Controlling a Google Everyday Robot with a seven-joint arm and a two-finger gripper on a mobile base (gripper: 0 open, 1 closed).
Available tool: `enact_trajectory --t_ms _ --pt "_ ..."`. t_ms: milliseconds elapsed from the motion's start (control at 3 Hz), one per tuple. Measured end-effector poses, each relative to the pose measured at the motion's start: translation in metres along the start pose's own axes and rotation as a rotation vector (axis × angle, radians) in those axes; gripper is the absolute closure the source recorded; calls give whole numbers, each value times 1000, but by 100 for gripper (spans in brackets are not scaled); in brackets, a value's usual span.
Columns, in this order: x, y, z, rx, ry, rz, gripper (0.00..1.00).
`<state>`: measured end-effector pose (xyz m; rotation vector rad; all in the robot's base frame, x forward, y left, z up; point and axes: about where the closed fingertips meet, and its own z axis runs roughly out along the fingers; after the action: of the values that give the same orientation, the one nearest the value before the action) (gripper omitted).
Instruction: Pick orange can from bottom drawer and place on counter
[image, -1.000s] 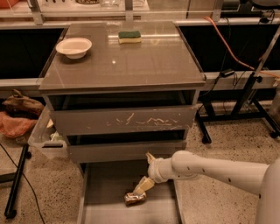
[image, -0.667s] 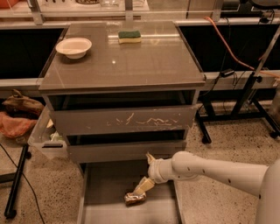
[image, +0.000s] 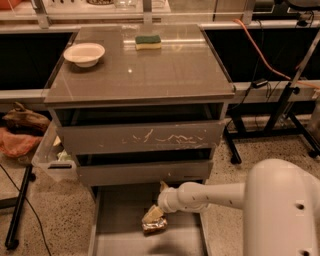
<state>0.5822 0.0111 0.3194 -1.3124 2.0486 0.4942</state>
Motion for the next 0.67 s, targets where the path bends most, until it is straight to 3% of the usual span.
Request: enact_trajectory --t_ms 333,667 --pt "5 -2 39 28 76 -49 0" --pt "6 -2 39 28 76 -49 0"
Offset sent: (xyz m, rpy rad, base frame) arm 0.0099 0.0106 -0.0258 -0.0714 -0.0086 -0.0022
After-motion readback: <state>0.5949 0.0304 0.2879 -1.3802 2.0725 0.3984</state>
